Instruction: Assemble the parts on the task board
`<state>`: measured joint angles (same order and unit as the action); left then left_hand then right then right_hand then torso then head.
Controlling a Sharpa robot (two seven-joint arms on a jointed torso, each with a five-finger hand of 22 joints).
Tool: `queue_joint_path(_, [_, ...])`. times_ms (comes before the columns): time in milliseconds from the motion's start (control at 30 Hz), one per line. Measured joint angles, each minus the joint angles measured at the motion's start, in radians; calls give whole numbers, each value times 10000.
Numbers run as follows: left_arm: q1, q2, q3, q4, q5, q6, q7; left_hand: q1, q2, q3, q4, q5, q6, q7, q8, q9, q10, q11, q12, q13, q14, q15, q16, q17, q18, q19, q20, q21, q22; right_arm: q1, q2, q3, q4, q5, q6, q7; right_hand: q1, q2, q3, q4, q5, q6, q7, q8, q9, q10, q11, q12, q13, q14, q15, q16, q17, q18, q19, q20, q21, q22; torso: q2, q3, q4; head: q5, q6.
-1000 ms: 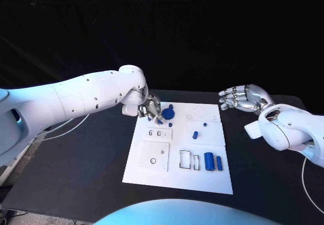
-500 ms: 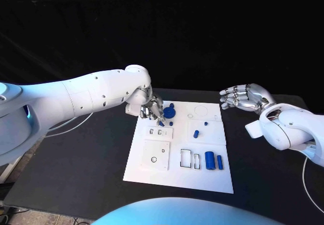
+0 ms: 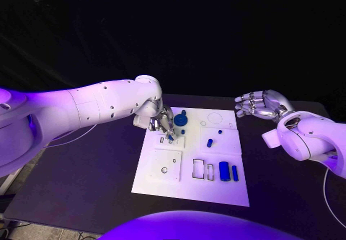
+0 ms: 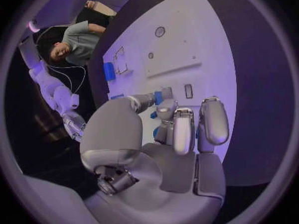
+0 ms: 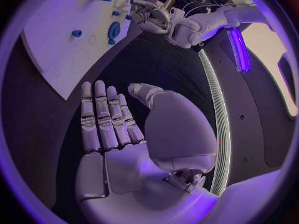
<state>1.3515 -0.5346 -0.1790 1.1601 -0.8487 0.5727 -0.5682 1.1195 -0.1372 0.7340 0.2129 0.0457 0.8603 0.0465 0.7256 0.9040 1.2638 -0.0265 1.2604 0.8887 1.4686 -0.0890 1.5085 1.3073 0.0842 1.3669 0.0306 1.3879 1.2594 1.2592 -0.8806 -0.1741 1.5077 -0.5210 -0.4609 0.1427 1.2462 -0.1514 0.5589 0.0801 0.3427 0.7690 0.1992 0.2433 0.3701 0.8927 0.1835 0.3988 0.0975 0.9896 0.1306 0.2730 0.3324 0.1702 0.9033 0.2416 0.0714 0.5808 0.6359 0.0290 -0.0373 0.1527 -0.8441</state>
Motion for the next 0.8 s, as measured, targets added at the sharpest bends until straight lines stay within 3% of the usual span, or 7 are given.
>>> queue_joint_path(800, [-45,79,-112,-48,-191,-79,-16,-5,7,-52,-52,-11,72,-3,-42,-23,34,34,51,100,0,0,0,0,0,-1,0,36,29,-8,10,-1,7,3,0,-2,0,0,0,0,0,0,0,0,1,0,0,0,2,0,0,0,1,0,0,0,0,1,12,14,-12,16,-45])
